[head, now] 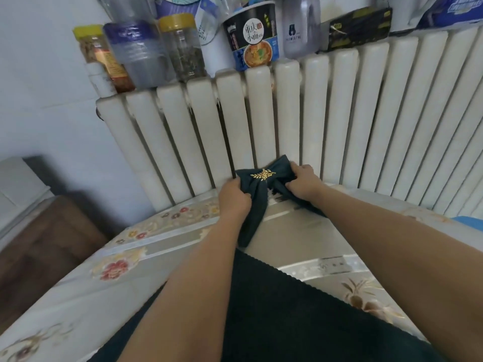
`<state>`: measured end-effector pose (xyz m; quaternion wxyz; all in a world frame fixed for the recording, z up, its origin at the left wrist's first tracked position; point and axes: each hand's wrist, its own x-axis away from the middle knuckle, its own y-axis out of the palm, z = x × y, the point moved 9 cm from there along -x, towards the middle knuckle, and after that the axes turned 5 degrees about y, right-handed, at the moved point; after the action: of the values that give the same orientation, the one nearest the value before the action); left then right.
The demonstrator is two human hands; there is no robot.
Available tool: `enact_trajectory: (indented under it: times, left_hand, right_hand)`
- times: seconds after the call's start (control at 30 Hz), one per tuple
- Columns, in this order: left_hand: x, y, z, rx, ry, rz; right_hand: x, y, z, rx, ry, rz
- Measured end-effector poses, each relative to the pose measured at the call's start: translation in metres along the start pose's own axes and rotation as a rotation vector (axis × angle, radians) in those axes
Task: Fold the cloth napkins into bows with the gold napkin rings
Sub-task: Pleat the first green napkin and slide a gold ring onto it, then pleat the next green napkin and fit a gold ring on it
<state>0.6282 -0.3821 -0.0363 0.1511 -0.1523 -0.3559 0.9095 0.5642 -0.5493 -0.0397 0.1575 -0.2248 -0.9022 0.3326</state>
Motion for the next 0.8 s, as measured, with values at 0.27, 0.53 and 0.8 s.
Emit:
enact_trajectory:
  times: [0.27,0.53,0.8]
  left_hand:
    - [-0.002,0.005,-0.005,-0.023,-0.01,-0.013]
    - [0.044,-0.025,0.015,-0.058,-0.039,0.008]
    - [0.139,-0.057,0.051,-0.051,0.06,-0.01]
  right_hand:
    - [0.003,0.002,0.012,0.345,0.017,0.105]
    - [0.06,-0.007,-0.017,0.399,-0.141,0.244]
    - [0.167,-0.008,-0.047,0.417,-0.262,0.242]
